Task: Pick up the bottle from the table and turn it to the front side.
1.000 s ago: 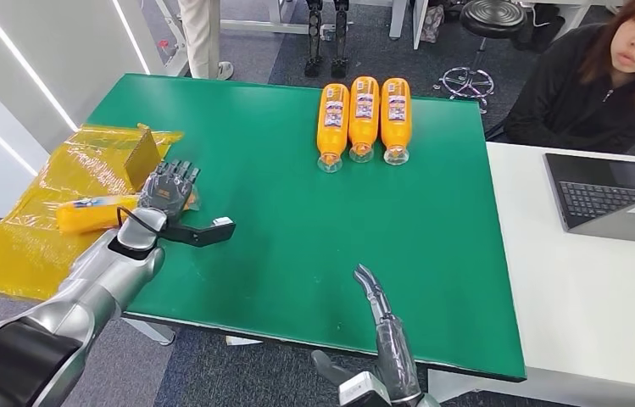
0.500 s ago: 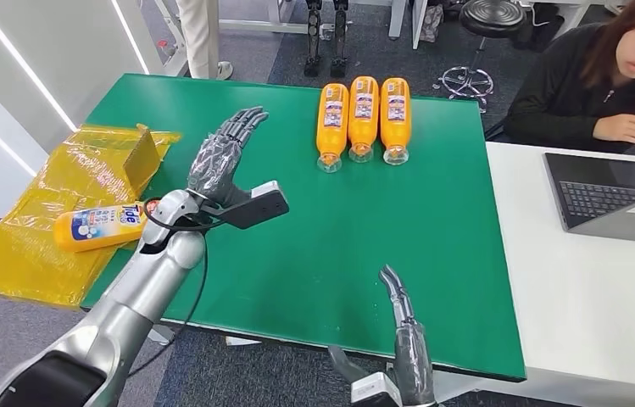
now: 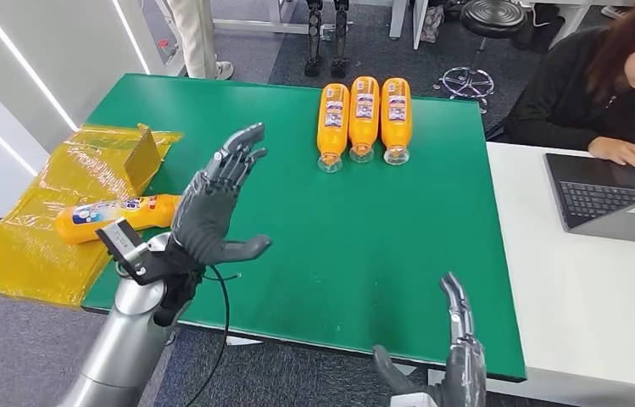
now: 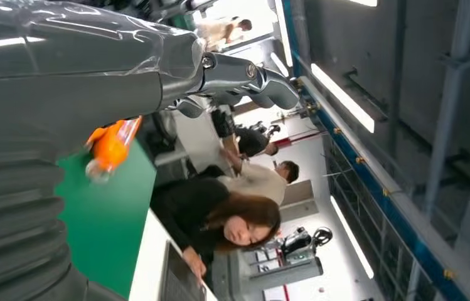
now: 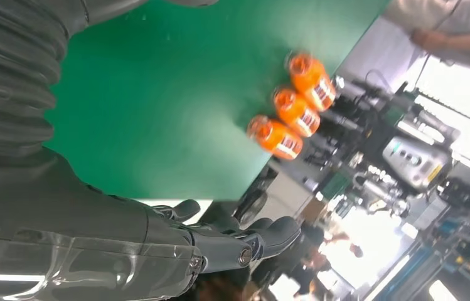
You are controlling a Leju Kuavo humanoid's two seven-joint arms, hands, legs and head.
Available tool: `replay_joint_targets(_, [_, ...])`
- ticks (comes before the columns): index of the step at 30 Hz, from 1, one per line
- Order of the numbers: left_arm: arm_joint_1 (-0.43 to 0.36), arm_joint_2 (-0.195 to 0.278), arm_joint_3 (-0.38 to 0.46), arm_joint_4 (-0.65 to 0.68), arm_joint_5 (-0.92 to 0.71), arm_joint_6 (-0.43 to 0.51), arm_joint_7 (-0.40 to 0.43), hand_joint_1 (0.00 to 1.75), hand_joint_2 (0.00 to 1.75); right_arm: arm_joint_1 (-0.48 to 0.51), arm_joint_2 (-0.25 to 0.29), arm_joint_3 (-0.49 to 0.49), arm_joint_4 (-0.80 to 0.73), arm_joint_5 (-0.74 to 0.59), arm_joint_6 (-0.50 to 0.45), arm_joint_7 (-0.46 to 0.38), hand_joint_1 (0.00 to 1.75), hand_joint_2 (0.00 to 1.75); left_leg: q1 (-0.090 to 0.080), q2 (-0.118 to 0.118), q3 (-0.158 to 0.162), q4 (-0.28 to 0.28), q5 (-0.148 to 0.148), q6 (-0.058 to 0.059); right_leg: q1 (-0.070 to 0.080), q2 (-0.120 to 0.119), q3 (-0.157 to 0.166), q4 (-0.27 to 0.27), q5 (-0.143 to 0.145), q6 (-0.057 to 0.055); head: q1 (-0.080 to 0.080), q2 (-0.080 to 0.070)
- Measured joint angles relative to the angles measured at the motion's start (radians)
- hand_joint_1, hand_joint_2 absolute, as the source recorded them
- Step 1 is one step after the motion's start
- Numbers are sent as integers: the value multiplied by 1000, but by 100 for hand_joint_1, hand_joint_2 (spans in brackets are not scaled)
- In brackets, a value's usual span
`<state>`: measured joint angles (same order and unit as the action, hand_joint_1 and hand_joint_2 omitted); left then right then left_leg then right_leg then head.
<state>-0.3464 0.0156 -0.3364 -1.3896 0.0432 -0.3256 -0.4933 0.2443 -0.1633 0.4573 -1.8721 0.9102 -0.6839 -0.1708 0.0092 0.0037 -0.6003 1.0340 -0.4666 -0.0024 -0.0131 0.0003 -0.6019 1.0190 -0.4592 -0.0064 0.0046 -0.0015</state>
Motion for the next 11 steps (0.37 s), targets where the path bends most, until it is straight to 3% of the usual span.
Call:
replay_joint_targets(7, [165, -65, -39, 18, 137, -16, -9, 0, 175, 141, -18, -112, -170, -56, 0, -22, 0, 175, -1, 0, 0, 0, -3, 2, 0, -1, 1, -1, -1, 2, 0, 0])
replay_joint_targets(11, [216, -79, -47, 31, 172, -4, -32, 0, 175, 173, -19, -155, -228, -114, 0, -67, 0, 175, 0, 1, -1, 0, -3, 2, 0, 0, 0, -2, -2, 2, 0, 0])
